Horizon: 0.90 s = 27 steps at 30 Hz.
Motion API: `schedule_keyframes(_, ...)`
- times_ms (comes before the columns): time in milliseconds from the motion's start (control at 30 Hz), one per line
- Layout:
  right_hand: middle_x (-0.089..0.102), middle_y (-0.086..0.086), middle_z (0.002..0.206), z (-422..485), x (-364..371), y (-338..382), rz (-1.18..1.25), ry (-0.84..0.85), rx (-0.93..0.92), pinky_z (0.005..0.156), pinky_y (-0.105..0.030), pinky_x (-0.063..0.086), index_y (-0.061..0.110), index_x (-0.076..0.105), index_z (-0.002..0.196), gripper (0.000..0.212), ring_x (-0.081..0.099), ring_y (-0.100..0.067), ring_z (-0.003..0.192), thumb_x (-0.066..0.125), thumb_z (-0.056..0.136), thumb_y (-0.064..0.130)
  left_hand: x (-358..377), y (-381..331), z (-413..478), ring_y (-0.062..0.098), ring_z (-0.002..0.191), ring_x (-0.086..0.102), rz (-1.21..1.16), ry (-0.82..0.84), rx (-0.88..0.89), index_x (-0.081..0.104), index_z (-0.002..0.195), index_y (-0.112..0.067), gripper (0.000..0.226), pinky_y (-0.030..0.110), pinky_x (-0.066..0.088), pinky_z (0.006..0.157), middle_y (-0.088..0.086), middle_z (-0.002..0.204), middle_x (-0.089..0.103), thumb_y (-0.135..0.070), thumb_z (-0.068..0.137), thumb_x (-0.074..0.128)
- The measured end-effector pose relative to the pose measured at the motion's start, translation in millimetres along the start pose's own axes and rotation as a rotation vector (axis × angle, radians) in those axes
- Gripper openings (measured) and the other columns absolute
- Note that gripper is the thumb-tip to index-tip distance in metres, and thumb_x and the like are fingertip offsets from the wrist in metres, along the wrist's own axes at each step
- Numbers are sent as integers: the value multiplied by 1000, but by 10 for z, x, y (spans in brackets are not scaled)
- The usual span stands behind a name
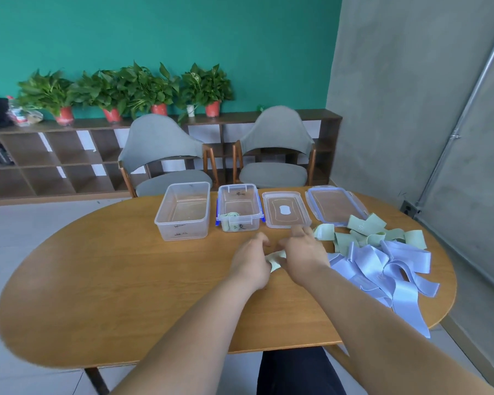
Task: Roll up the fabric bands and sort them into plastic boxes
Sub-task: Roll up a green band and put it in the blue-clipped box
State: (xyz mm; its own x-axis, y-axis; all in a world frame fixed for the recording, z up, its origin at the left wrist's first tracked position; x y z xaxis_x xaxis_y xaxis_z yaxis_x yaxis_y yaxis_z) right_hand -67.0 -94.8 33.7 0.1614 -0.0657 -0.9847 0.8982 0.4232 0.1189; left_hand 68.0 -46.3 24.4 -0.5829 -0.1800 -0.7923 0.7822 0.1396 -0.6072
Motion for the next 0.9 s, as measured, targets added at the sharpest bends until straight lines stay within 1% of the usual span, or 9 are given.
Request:
schedule_keyframes(67,50,1,129,-15,-93,138,62,-44,-37,102,-40,44,33,72,115,24,40,-26,130,66,96,46,-200,110,-46,15,101,56,-38,-50,8,56,126,-32,41,27,43,81,-10,118,56,-11,93,69)
schedule_keyframes(167,66,10,116,-6,-197,388,215,-60,-56,89,-35,46,35,72,105,15,55,-20,115,66,95,45,-511,290,-118,12,90,58,-123,-134,20,58,119,-35,39,25,47,79,-10,106,57,-12,91,74)
schedule_keyframes(267,73,11,102,10,-255,678,320,-72,-57,83,-35,53,34,70,109,14,65,-19,100,66,96,38,-806,466,-214,13,88,62,-181,-215,9,56,119,-34,39,30,55,84,-10,100,61,-16,90,76)
schedule_keyframes(467,69,15,88,92,-360,1321,656,-94,-128,64,-25,46,36,68,99,8,63,-10,81,71,95,30,-1291,850,-487,14,102,66,-248,-353,-114,55,133,-26,44,31,53,88,-11,117,67,-38,95,72)
schedule_keyframes(533,71,15,92,125,-370,1555,789,-77,-145,68,-22,50,33,71,100,8,65,-4,85,75,93,30,-1401,996,-573,13,100,68,-289,-366,-151,60,124,-24,38,34,56,88,-10,109,72,-45,94,72)
schedule_keyframes(667,77,14,90,212,-297,2043,982,-20,-205,83,-37,61,30,76,95,9,72,-5,87,82,88,28,-1592,1313,-744,14,92,71,-344,-394,-208,68,101,-23,27,35,57,85,-8,96,75,-50,98,66)
schedule_keyframes(767,79,11,94,243,-211,2359,1122,58,-203,88,-43,62,28,77,98,14,75,-12,91,85,86,28,-1692,1573,-857,28,79,71,-450,-402,-243,71,88,-19,35,50,60,81,1,80,74,-52,96,62)
schedule_keyframes(833,80,6,96,261,-145,2542,1219,100,-179,88,-45,62,25,77,102,18,76,-18,92,85,86,24,-1749,1717,-918,34,79,72,-597,-402,-274,71,88,-14,35,55,62,82,8,80,73,-47,99,63)
schedule_keyframes(900,80,2,96,285,-94,2713,1320,137,-145,84,-41,63,20,75,105,20,77,-21,90,85,87,17,-1822,1810,-976,36,84,74,-690,-397,-294,72,96,-11,28,52,63,84,10,88,75,-37,102,65)
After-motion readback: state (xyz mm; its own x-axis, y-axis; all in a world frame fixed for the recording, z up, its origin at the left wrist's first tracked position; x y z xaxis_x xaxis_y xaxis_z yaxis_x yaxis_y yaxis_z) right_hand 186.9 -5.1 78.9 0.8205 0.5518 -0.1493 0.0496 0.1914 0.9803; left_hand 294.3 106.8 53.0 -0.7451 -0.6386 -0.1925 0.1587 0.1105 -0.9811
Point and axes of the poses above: each hand's wrist, its own z-axis towards the middle knuckle, its own x-axis out of the palm, y = z × x, the point moved 3 cm from there along z, towards the middle knuckle
